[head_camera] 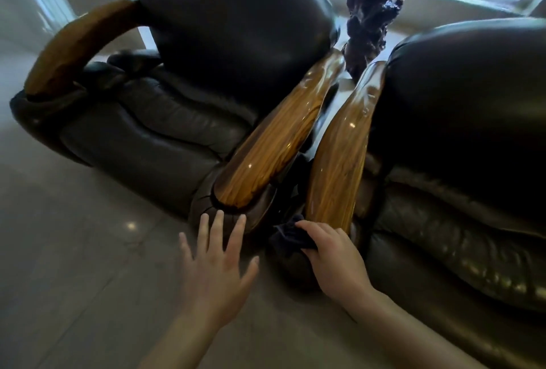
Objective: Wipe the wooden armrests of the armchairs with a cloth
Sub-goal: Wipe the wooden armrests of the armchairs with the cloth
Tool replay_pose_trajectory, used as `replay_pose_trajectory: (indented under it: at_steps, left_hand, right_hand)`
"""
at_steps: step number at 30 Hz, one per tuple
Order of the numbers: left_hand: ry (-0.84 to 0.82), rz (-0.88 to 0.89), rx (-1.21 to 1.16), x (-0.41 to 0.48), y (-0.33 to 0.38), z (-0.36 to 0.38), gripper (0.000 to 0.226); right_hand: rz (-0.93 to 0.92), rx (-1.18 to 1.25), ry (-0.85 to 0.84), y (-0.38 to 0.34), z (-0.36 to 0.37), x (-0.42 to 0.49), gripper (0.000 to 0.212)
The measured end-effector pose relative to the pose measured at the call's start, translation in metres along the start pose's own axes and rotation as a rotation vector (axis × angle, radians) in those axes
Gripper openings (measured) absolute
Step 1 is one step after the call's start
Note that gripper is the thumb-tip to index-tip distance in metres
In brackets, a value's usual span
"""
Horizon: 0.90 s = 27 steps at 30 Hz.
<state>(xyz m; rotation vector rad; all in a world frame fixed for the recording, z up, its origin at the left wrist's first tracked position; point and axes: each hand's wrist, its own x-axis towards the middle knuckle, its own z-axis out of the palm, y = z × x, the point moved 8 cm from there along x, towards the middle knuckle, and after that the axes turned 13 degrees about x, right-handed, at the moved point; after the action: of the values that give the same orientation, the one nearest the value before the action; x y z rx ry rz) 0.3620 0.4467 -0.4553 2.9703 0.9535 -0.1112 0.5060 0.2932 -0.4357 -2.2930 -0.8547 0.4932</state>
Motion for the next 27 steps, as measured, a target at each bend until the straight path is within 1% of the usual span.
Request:
replay_pose_trajectory:
  at_steps: [4, 10, 15, 19, 22, 27]
  left_hand:
    - [-0.017, 0.072, 0.006, 0.046, 0.020, 0.005, 0.076]
    - [0.019, 0.218, 0.013, 0.133, 0.045, 0.002, 0.076]
    - [-0.025, 0.277, 0.052, 0.188, 0.043, 0.021, 0.078]
    - [-0.096, 0.301, 0.094, 0.224, 0.045, 0.041, 0.079]
    - [-0.108, 0.305, 0.100, 0.253, 0.051, 0.050, 0.079]
    - [-0.101, 0.336, 0.151, 0.304, 0.072, 0.063, 0.077]
  right_hand:
    - [0.050, 0.000, 0.074, 0.022, -0.025, 0.024, 0.051]
    - [0.136, 0.005, 0.199, 0.046, -0.060, 0.069, 0.046]
    - [0.189, 0.070, 0.280, 0.060, -0.070, 0.107, 0.042]
    - [0.203, 0.099, 0.315, 0.069, -0.071, 0.128, 0.046]
    - [0.203, 0.134, 0.341, 0.079, -0.077, 0.144, 0.049]
    - [0.186, 0.217, 0.504, 0.106, -0.096, 0.174, 0.050]
